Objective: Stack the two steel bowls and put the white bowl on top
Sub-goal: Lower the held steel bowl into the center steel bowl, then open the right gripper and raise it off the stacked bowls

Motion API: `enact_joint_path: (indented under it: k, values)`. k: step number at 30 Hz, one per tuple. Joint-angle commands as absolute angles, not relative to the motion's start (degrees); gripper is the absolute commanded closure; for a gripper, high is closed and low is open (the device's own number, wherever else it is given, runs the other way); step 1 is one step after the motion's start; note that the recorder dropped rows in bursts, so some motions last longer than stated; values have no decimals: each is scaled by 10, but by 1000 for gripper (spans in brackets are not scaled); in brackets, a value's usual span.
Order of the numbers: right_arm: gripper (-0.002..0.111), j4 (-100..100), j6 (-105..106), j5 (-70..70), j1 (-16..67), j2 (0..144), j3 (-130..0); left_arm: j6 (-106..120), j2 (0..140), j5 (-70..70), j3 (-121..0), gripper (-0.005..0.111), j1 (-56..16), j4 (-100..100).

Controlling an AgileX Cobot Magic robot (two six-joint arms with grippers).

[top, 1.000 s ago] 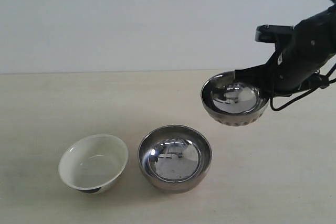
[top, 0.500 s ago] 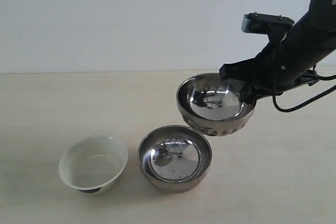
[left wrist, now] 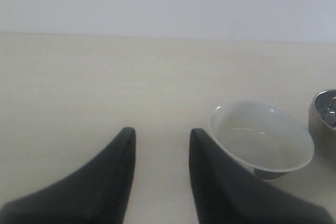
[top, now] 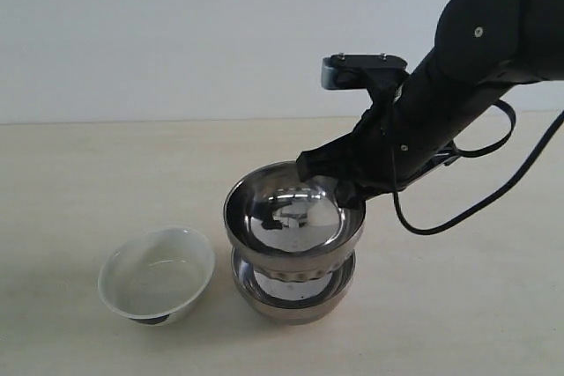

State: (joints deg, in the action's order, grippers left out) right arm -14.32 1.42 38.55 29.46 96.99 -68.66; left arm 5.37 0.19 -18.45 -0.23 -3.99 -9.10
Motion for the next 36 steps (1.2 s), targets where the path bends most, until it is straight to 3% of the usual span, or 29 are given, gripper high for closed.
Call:
enact_joint_path:
  k: [1, 36]
  values:
    - [108, -144, 15, 357, 297, 991, -687, 55, 0, -181, 0, 74, -38, -92]
    - [108, -142, 31, 317, 297, 1047, -687, 55, 0, -181, 0, 74, -38, -92]
